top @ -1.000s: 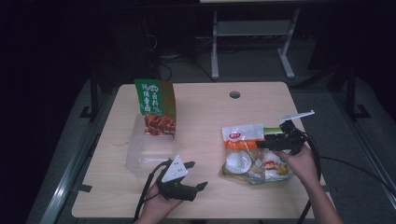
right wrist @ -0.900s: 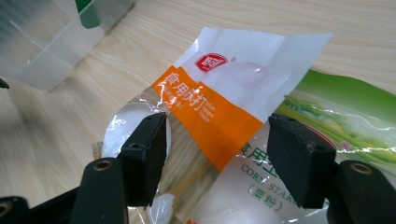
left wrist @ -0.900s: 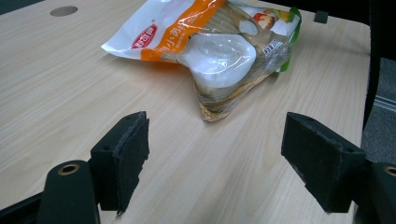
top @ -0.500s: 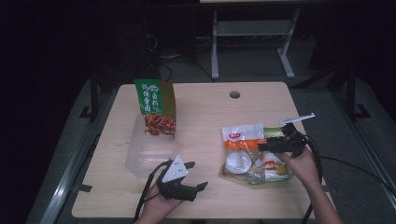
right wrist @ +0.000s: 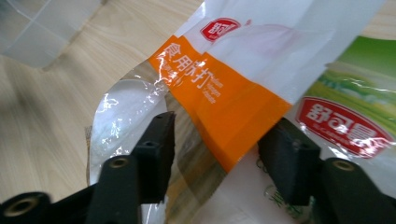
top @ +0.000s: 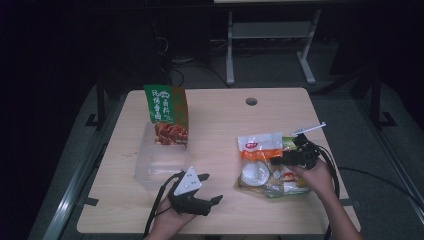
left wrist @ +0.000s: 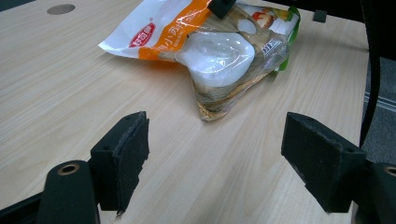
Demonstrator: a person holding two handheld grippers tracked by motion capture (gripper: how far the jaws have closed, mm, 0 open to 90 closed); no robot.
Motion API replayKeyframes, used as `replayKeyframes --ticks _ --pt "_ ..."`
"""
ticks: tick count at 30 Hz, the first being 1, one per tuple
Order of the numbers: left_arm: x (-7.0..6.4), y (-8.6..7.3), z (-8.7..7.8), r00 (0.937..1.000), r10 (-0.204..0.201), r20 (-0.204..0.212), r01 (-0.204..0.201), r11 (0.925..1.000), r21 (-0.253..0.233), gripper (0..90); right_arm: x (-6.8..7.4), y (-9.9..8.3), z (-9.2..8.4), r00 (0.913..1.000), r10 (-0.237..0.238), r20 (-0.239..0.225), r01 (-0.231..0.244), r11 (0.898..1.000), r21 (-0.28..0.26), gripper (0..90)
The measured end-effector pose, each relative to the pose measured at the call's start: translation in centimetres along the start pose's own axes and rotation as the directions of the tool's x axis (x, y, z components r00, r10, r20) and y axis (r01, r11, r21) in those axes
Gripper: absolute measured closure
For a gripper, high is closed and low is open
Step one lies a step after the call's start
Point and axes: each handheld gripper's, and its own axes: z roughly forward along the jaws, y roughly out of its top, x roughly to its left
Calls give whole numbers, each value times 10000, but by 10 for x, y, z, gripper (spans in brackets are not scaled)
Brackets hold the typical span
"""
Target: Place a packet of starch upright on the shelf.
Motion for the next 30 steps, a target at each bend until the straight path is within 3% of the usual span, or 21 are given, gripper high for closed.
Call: replayKeyframes --ticks 9,12,13,16,23,30 --pt "0 0 0 10000 -23 30 23 10000 37 229 0 1 2 9995 -8 -330 3 9999 -146 670" --pt "1 0 1 10000 -60 40 59 10000 53 229 1 1 1 9984 11 -573 -22 9998 -208 799" --pt "1 0 1 10000 -60 40 59 10000 53 229 1 1 1 9984 11 -573 -22 9998 -208 799" --pt "1 0 1 10000 -67 53 67 9999 78 229 6 2 1 9969 -353 -706 334 9990 -281 889" --pt "1 1 3 9997 -165 157 164 9998 74 230 15 2 -4 9939 -677 -867 623 9960 -637 899" --pt "-1 4 9 9988 -308 370 306 9995 64 233 29 -1 -15 9857 -1234 -1147 1073 9847 -1374 900"
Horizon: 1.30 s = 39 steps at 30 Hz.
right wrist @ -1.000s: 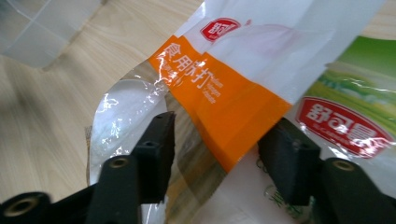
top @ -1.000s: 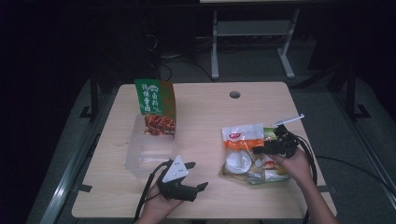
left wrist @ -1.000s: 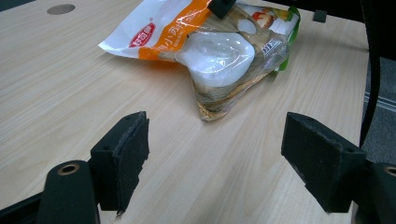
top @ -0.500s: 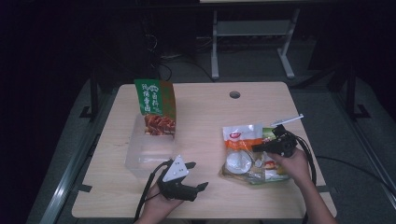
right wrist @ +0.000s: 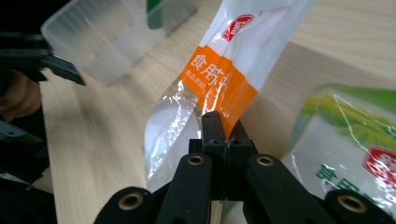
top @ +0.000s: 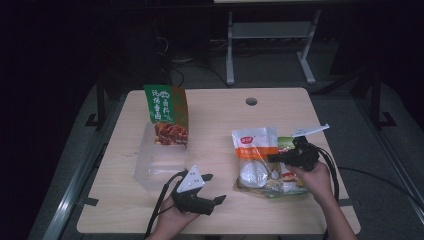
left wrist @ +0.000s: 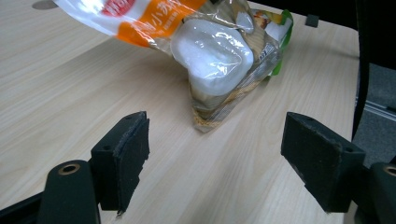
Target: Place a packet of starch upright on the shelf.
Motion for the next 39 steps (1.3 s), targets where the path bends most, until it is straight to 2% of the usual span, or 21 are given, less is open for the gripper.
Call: replayKeyframes --ticks 7,14,18,19,20,21,22,23,24,25,26,27,28,30,31,34,36,37,38,39 --pt "2 5 10 9996 -188 220 187 9998 75 238 13 -3 -6 9985 -471 -296 455 9976 -520 900" --pt "7 15 29 9982 -419 427 411 9990 193 242 33 -1 -10 9901 -1212 -714 1143 9891 -931 900" --pt "12 18 42 9952 -840 497 829 9963 243 246 43 1 -10 9833 -1626 -819 1538 9826 -1038 900" --pt "12 18 42 9952 -840 497 829 9963 243 249 43 1 -10 9833 -1626 -819 1538 9826 -1038 900" --pt "16 18 48 9929 -1051 561 1036 9942 291 263 47 1 -10 9808 -1727 -901 1619 9800 -1160 900" --pt "16 18 48 9929 -1051 561 1036 9942 291 270 48 0 -10 9796 -1782 -933 1661 9782 -1249 900" --pt "20 18 53 9850 -1516 828 1501 9884 236 279 48 0 -9 9782 -1843 -960 1708 9762 -1335 900" --pt "20 18 53 9850 -1516 828 1501 9884 236 307 49 0 -9 9773 -1878 -984 1737 9753 -1365 900" --pt "23 18 57 9776 -1854 999 1851 9826 122 326 49 0 -9 9764 -1907 -1014 1759 9746 -1386 900" --pt "23 18 57 9776 -1854 999 1851 9826 122 352 49 0 -9 9764 -1907 -1014 1759 9746 -1386 900" --pt "26 18 60 9702 -2091 1222 2098 9777 79 391 49 0 -9 9757 -1918 -1059 1758 9739 -1438 900" --pt "26 18 60 9702 -2091 1222 2098 9777 79 438 49 0 -8 9755 -1927 -1063 1763 9733 -1470 900" --pt "27 18 63 9636 -2261 1426 2283 9736 7 484 49 -1 -8 9758 -1903 -1080 1733 9735 -1495 900" --pt "29 17 65 9545 -2472 1666 2512 9679 -30 577 49 -1 -7 9755 -1886 -1134 1697 9727 -1581 900" --pt "30 17 66 9527 -2499 1730 2538 9673 -5 626 50 -2 -7 9749 -1904 -1154 1708 9721 -1605 900" --pt "30 18 67 9574 -2421 1575 2447 9696 32 754 50 -3 -6 9751 -1911 -1129 1716 9717 -1625 900" --pt "31 18 66 9555 -2463 1621 2496 9684 3 837 50 -3 -6 9753 -1920 -1094 1735 9719 -1594 900" --pt "31 19 65 9538 -2522 1630 2574 9662 -113 837 50 -4 -6 9763 -1890 -1056 1711 9724 -1588 900" --pt "32 20 64 9561 -2474 1570 2520 9677 -99 875 48 -5 -6 9785 -1795 -1012 1619 9735 -1613 900" --pt "30 22 63 9632 -2306 1378 2337 9723 -71 886 47 -5 -6 9792 -1759 -1015 1584 9742 -1607 900"
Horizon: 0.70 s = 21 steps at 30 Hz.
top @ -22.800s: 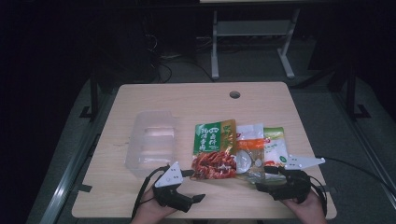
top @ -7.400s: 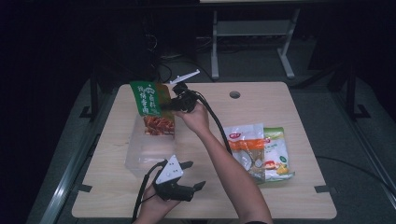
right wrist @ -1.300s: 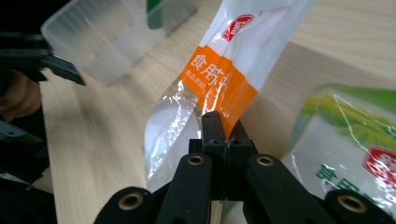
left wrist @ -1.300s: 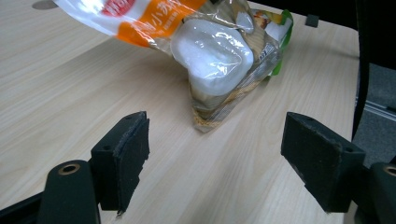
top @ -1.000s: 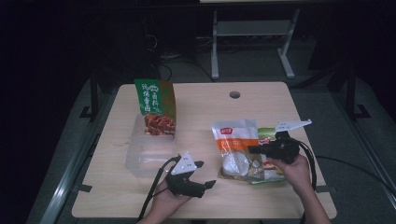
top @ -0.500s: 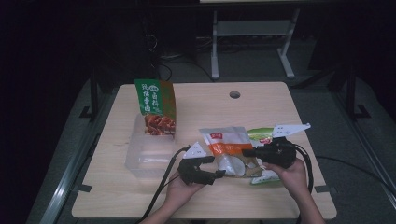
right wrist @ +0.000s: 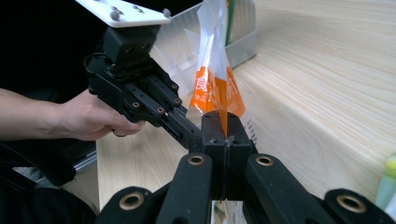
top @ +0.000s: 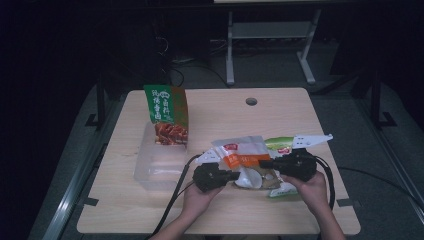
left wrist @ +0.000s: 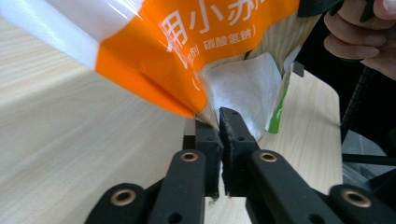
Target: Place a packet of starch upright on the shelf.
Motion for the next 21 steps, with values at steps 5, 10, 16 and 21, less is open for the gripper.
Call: replayKeyframes --ticks 5,10,16,21 --pt "-5 3 -2 9975 465 -541 -461 9989 97 899 0 0 3 10000 -26 93 26 10000 64 900" --pt "-9 4 -7 9907 879 -1042 -860 9960 221 900 -2 -1 4 9998 4 194 -8 9998 186 900" --pt "-8 1 -10 9857 1005 -1349 -969 9947 332 900 -3 -6 11 9995 -49 302 29 9979 648 895" --pt "-8 -1 -13 9837 1103 -1422 -1070 9938 303 900 -5 -8 17 9998 34 199 -47 9976 688 837"
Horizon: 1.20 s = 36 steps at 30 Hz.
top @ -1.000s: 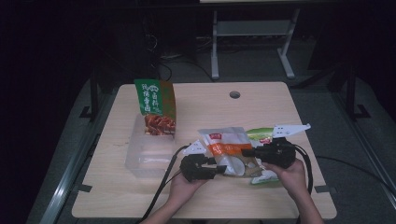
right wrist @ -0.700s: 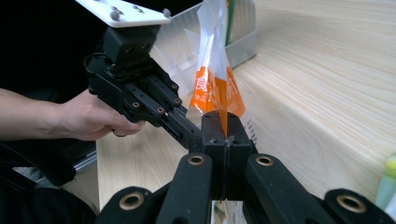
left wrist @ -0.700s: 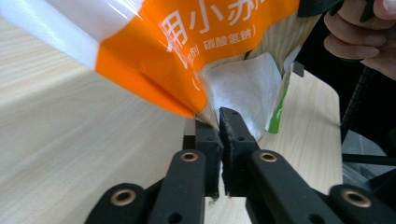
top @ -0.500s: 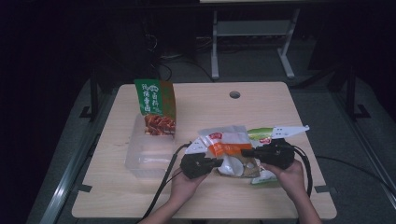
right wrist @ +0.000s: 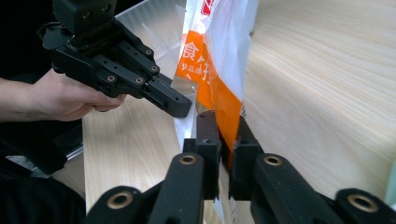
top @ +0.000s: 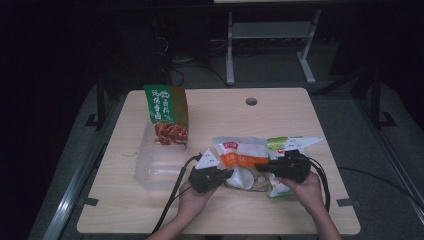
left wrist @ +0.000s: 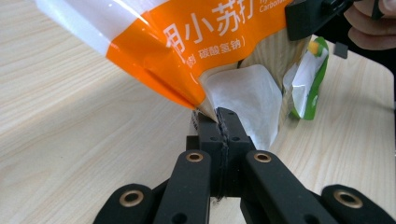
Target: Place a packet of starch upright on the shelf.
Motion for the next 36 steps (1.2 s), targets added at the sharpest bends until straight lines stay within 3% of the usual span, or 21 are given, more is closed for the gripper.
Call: replayKeyframes --ticks 5,10,12,17,22,29,34,36 --pt "-2 0 -2 9998 223 -4 -223 9997 48 900 2 1 13 10000 -40 -25 41 9982 599 789" --pt "-2 -3 -3 9997 228 42 -228 9997 83 887 6 4 21 9997 -248 41 243 9958 877 877" --pt "-2 -5 -6 9997 222 106 -223 9997 71 865 7 4 21 9995 -312 43 307 9958 867 897" --pt "-5 -8 -17 9990 449 -88 -448 9989 111 712 9 3 19 9996 -256 -70 260 9973 680 900" --pt "-10 -11 -31 9973 647 -333 -645 9979 49 620 15 9 15 9994 -352 -44 353 9984 435 900" --pt "-22 -19 -55 9914 1248 -382 -1242 9921 177 588 19 18 11 9991 -419 103 416 9987 311 900" --pt "-28 -29 -64 9908 1323 -288 -1316 9910 245 546 22 28 11 9986 -471 257 462 9983 351 900" --pt "-28 -33 -67 9927 1180 -230 -1177 9929 161 501 24 34 12 9983 -523 263 514 9981 342 900"
